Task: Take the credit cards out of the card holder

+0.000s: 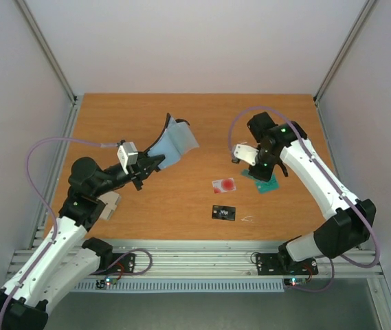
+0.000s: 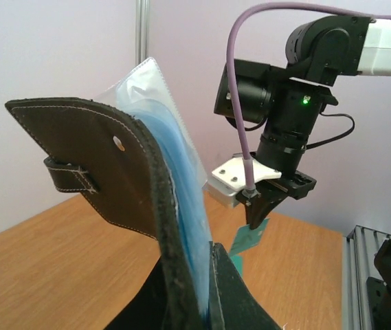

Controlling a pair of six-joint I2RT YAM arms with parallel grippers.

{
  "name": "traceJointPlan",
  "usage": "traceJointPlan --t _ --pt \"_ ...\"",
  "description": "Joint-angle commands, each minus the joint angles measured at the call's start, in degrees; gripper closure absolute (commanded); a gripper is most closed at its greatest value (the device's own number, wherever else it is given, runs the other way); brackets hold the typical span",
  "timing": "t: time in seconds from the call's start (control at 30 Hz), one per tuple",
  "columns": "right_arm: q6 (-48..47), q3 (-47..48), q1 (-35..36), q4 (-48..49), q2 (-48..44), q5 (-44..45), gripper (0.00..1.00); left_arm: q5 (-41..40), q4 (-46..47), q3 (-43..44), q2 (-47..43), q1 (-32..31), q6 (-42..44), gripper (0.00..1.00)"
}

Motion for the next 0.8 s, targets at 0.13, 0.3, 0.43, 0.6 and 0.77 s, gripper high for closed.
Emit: traceJointPlan --t 0.13,0.3,0.43,0.6,0.77 --pt "-26.5 -14.7 -11.5 2.1 -0.9 5.0 0.99 -1.3 2.9 -1.9 -2.1 0.1 1.6 1.00" --pt "-31.5 -18.7 -13.6 7.1 2.2 2.1 0.99 -1.4 2.6 -1.8 -2.3 0.1 1.6 1.00" --pt "-34.2 -20.3 -15.3 10.5 5.2 2.1 0.99 -1.8 3.1 -2.3 -2.3 0.1 1.7 1.00" --pt "-38.7 -25.0 -17.5 15.0 6.1 4.0 0.99 -2.3 3.7 -2.8 -2.6 0.1 1.5 1.00" --pt "-44.5 -27.2 -18.1 15.8 4.9 1.9 0.99 -3.6 4.9 -3.6 -1.9 0.1 1.9 1.00"
